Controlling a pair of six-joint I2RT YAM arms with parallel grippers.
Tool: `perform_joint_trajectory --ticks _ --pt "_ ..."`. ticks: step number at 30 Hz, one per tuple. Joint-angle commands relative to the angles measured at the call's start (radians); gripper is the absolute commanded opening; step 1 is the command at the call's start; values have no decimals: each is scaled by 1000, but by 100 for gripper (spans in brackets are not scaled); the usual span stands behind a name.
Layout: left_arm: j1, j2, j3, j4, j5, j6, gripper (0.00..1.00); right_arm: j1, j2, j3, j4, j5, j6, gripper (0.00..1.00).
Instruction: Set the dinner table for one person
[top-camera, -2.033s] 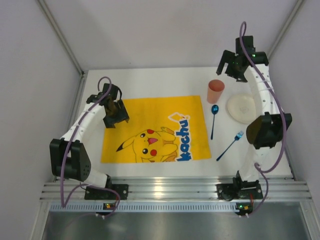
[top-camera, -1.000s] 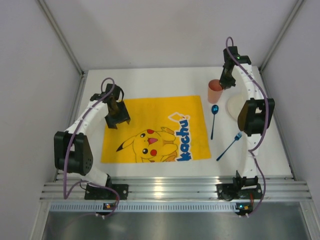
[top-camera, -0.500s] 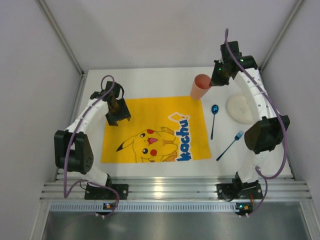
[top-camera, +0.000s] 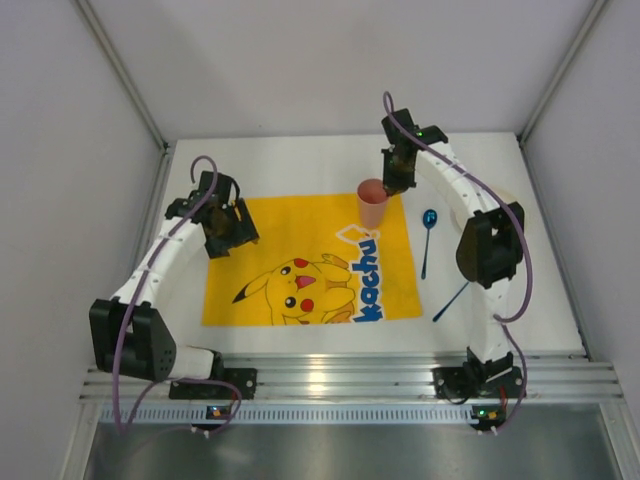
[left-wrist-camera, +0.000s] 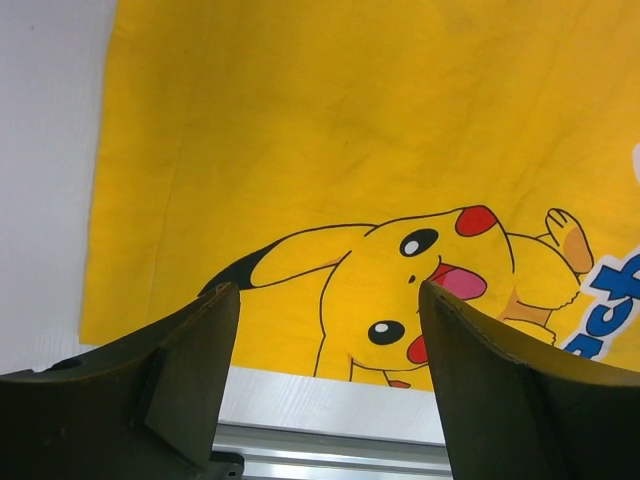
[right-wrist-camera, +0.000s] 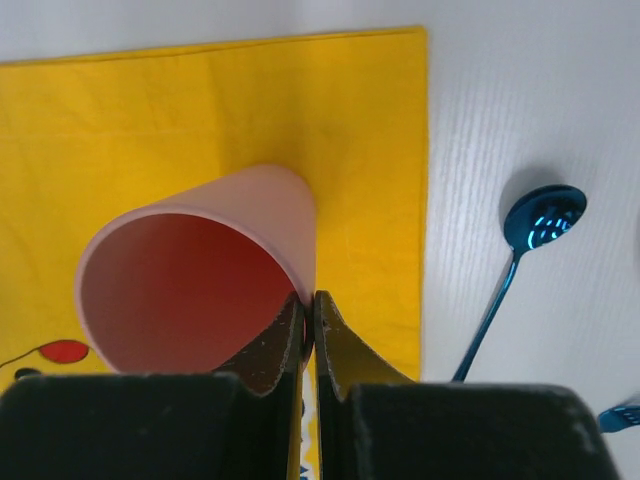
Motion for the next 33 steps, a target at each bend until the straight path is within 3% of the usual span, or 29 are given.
perform_joint_trajectory --ticks 1,5,7,8,10,11,14,17,21,26,33 --pt "-3 -67 -27 -12 -32 5 78 15 -4 61 18 123 -16 0" --pt "-3 -110 -56 -24 -41 4 78 18 7 21 19 137 -16 0" --pt "-3 -122 -68 -26 -42 2 79 24 -1 8 25 132 -19 6" --pt "-3 -130 -70 -26 -45 2 79 24 -9 1 28 126 -20 21" --pt "-3 -133 -70 -26 -42 2 79 24 -22 0 41 100 -23 43" --pt "-3 -130 -68 -23 -40 2 79 24 -35 9 42 92 -26 63" --pt "-3 -114 -56 -15 -35 5 79 24 -46 65 33 57 -42 80" --pt "-3 -85 -37 -1 -23 8 79 23 -59 142 -16 40 -58 90" --pt "-5 -44 1 17 -5 14 78 -34 -153 115 -11 57 -43 95" --pt "-8 8 22 51 31 27 77 -183 -297 -132 62 39 -26 97" --pt "-13 65 70 55 31 60 76 -339 -196 -158 26 52 -75 95"
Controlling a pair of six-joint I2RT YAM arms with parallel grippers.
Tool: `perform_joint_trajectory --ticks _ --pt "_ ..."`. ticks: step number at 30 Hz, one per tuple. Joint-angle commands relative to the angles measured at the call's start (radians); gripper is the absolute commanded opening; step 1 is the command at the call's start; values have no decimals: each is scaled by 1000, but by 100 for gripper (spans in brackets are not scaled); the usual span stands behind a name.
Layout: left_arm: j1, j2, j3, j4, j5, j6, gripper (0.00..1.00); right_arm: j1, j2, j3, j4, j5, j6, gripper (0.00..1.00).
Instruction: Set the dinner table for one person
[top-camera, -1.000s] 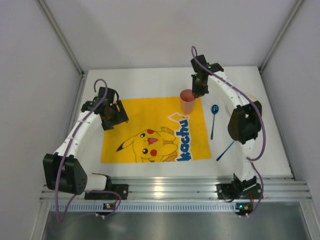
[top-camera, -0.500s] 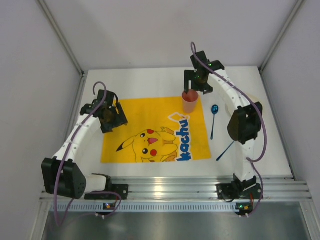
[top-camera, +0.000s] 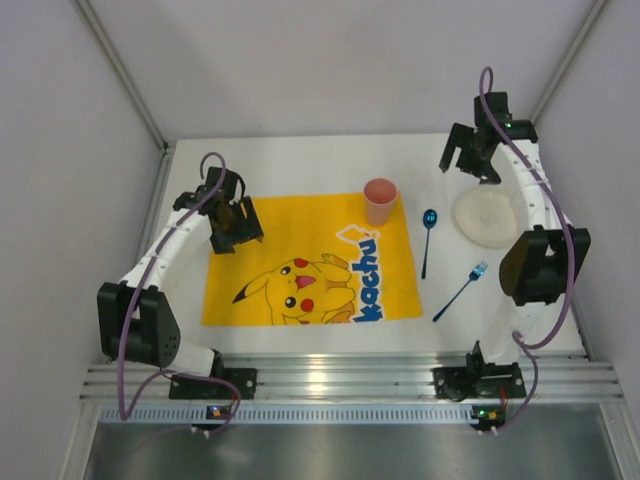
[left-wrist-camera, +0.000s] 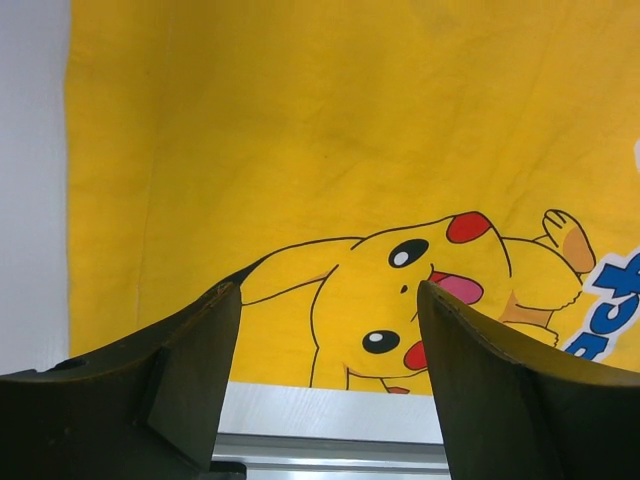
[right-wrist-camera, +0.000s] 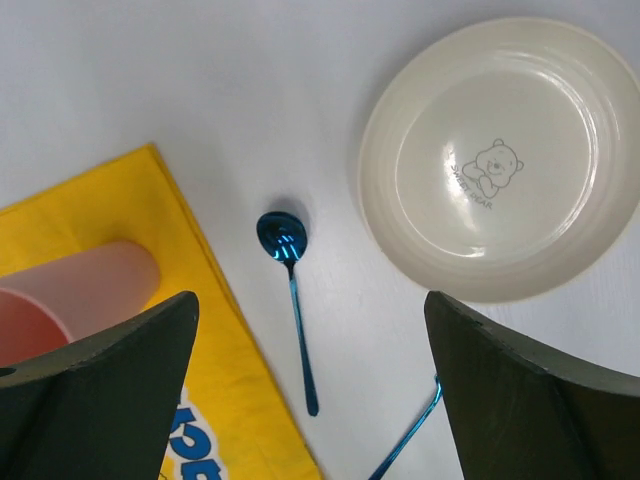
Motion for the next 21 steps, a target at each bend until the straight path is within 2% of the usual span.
perform_joint_trajectory --ticks 1,7,14,17,20,21 --pt "-3 7 44 39 10 34 76 -21 80 -5 0 0 -36 95" --pt "-3 -2 7 37 11 47 75 -107 237 61 0 -9 -24 91" --pt "-3 -42 -35 17 -4 51 75 -103 427 199 -25 -8 -20 84" --pt "-3 -61 -45 -4 -29 57 75 -92 467 198 -25 0 -19 77" --pt "-1 -82 -59 -21 -50 65 75 -80 491 178 -19 21 -20 61" --pt "-1 -84 -62 -27 -53 65 75 -80 495 169 -11 28 -22 53"
